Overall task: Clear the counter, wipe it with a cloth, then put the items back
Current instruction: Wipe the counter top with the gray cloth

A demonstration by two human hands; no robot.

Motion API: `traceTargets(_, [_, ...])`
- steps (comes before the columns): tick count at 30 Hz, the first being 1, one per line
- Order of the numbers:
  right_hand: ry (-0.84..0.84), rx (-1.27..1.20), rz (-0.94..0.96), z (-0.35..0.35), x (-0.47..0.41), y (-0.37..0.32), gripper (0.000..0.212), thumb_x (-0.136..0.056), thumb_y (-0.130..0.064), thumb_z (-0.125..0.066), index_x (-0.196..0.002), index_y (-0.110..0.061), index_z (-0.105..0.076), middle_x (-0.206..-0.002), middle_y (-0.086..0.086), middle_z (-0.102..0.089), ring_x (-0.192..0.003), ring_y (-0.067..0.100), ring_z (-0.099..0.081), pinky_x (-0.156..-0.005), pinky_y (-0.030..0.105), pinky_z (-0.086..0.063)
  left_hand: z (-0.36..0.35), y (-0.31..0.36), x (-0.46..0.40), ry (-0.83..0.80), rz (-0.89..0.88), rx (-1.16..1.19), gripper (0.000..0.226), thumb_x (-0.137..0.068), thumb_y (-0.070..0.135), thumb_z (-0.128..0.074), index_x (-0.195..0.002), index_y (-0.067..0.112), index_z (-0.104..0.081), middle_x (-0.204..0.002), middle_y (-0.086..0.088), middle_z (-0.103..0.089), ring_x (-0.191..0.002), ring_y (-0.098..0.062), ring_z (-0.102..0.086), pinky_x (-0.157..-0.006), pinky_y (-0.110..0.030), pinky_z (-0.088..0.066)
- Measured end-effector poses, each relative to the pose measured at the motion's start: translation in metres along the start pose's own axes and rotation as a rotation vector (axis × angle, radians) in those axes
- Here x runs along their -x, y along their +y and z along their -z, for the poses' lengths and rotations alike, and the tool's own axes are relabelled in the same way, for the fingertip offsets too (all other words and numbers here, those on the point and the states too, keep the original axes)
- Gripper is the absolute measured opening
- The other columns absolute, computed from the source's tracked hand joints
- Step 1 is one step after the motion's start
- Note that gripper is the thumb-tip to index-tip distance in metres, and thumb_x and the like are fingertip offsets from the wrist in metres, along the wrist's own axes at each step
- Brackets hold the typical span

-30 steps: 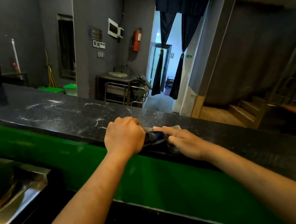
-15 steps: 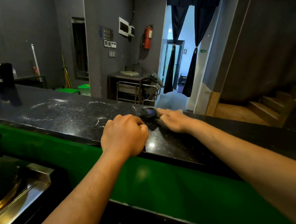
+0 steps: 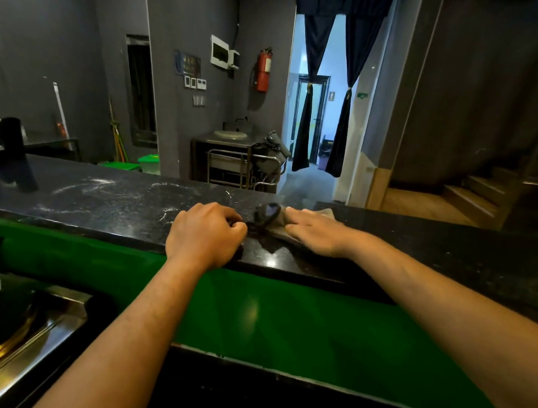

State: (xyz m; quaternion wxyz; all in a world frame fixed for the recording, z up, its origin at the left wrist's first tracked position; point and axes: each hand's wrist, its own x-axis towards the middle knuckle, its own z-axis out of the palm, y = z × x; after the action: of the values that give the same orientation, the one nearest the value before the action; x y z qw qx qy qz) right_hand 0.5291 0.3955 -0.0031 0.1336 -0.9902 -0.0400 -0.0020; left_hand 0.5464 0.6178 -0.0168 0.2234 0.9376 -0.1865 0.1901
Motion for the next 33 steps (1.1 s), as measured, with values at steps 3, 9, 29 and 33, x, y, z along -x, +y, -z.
traceTargets(3, [-0.011,-0.035,-0.123,0.017,0.006,0.041,0.032,-0.101,-0.047,-0.035,-0.131,-0.039,-0.046,-0.138,-0.004,-0.048,-0.131,0.025,-0.042,-0.111,0.050,-0.027,0.001,0.001,0.002,-0.002,0.017,-0.008,0.031,-0.091,0.038,-0.050,-0.110,0.038,-0.074,-0.113,0.002,-0.072,-0.102,-0.024,-0.062,-0.084,-0.038,-0.046])
traceTargets(9, [0.096,0.032,-0.677,0.017,-0.040,0.049,0.089,-0.077,-0.081,-0.035,-0.146,-0.025,-0.040,-0.153,0.012,-0.037,-0.139,0.041,-0.031,-0.113,0.063,-0.017,-0.001,-0.002,-0.003,-0.013,0.010,-0.018,0.029,-0.091,0.041,-0.051,-0.110,0.040,-0.074,-0.114,0.004,-0.072,-0.102,-0.023,-0.062,-0.086,-0.039,-0.048])
traceTargets(29, [0.077,0.094,-0.273,-0.028,0.031,-0.058,0.056,-0.103,-0.047,-0.024,-0.155,-0.028,-0.020,-0.165,-0.002,-0.010,-0.150,0.027,-0.011,-0.118,0.051,-0.011,0.000,-0.007,0.000,0.026,-0.030,0.174,0.036,-0.090,0.029,-0.045,-0.117,0.034,-0.069,-0.120,0.004,-0.069,-0.111,-0.023,-0.059,-0.093,-0.041,-0.044])
traceTargets(33, [0.132,-0.265,-0.205,-0.010,0.041,-0.061,0.048,-0.104,-0.032,-0.035,-0.151,-0.024,-0.034,-0.161,0.004,-0.025,-0.141,0.026,-0.033,-0.114,0.044,-0.028,0.017,-0.002,0.005,0.006,0.042,0.437,0.041,-0.086,0.030,-0.041,-0.113,0.037,-0.070,-0.117,0.004,-0.070,-0.106,-0.023,-0.063,-0.087,-0.039,-0.050])
